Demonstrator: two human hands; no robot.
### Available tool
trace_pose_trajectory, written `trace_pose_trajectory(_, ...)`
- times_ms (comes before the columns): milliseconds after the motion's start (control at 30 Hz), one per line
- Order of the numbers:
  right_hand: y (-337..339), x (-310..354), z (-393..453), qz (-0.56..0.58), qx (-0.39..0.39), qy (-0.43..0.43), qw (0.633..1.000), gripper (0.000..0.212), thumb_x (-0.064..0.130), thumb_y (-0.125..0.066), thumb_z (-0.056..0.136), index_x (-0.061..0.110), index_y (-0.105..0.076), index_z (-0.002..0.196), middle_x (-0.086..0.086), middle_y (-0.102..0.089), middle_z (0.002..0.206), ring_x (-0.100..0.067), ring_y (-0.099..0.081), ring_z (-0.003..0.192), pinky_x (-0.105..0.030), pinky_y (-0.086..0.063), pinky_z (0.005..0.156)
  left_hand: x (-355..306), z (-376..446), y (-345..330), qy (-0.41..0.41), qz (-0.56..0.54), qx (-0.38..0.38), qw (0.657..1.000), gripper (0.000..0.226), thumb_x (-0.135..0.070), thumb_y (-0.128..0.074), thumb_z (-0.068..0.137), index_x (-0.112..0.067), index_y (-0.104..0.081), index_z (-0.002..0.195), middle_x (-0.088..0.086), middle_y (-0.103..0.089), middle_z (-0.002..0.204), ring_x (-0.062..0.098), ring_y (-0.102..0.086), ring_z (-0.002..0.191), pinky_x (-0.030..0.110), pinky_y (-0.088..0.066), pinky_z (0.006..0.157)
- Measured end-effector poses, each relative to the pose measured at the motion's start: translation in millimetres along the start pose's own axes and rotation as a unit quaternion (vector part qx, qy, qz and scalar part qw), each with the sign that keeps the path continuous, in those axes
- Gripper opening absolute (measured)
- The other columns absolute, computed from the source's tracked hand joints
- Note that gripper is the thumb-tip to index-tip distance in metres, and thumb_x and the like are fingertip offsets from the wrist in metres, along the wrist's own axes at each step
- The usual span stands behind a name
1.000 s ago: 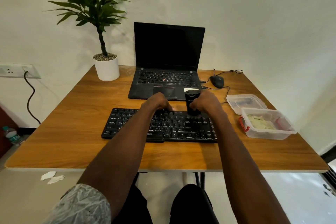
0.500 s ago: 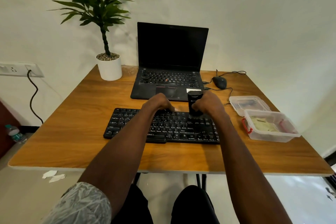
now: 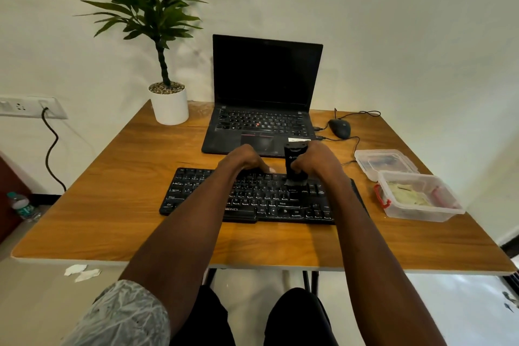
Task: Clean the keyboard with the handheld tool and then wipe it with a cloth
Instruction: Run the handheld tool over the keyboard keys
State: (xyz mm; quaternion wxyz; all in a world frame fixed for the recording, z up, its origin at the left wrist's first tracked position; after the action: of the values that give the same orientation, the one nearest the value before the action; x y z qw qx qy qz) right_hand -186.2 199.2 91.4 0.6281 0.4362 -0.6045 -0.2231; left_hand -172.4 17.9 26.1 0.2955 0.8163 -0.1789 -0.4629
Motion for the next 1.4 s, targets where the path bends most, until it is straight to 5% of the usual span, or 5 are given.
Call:
trace_pose_trajectory(600,-14,27,-2,-0.03,0.001,0.031,0.999,0.027,0.011,-0.071,0.078,0.011,-0.06,0.102,-0.005,-0.061,0.091,-0.02,-0.06,0.081,-0.029,-0.051,0.069,27,7,29,-0.004,0.013,0.012,1.0,0.04,-0.025,-0.085,0.069,-0.003,-0.074,0.101,0.008,-0.068,0.11,0.03,-0.059,0.102,0.039,-0.047,0.084)
trace_pose_trajectory(833,-59,63,-12,0.123,0.079,0.09,0.985,0.03,0.005,-0.072,0.072,0.014,-0.06,0.099,-0.006,-0.068,0.09,-0.019,-0.065,0.073,-0.034,-0.055,0.06,28,2,36,-0.028,0.08,-0.057,0.995,0.019,-0.012,-0.051,0.096,0.001,-0.066,0.097,0.011,-0.057,0.093,0.023,-0.051,0.078,0.03,-0.038,0.07)
trace_pose_trajectory(1067,-22,33,-3,-0.008,0.012,0.031,0.999,0.028,0.012,-0.073,0.078,0.009,-0.06,0.103,-0.003,-0.06,0.088,-0.017,-0.058,0.079,-0.031,-0.052,0.074,33,6,29,-0.018,-0.023,0.017,0.999,0.037,-0.022,-0.086,0.066,-0.009,-0.075,0.099,0.007,-0.068,0.114,0.03,-0.058,0.107,0.047,-0.044,0.1)
trace_pose_trajectory(1233,-55,64,-10,0.064,0.058,0.08,0.993,0.029,0.009,-0.073,0.073,0.014,-0.06,0.099,-0.008,-0.068,0.092,-0.021,-0.066,0.077,-0.037,-0.058,0.07,31,6,34,-0.029,0.044,-0.024,0.998,0.015,-0.013,-0.06,0.091,-0.008,-0.064,0.076,0.006,-0.06,0.079,0.018,-0.05,0.065,0.029,-0.043,0.061)
trace_pose_trajectory(1400,-53,53,-8,0.106,0.07,0.059,0.99,0.037,0.007,-0.075,0.071,0.013,-0.062,0.104,-0.009,-0.067,0.1,-0.024,-0.065,0.087,-0.043,-0.057,0.081,31,11,34,-0.026,0.058,-0.01,0.998,0.014,-0.018,-0.068,0.086,-0.005,-0.064,0.085,0.008,-0.063,0.086,0.022,-0.057,0.075,0.033,-0.046,0.074)
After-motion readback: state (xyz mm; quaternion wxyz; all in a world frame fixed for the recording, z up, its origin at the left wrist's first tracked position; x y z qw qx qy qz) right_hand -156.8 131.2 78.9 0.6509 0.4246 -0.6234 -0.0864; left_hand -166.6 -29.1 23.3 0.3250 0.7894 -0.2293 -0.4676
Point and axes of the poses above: each hand's wrist, its own z-axis towards the middle knuckle, its own y-axis out of the back of the hand, x = y × z, the point moved 5 cm from there along z, towards the middle knuckle
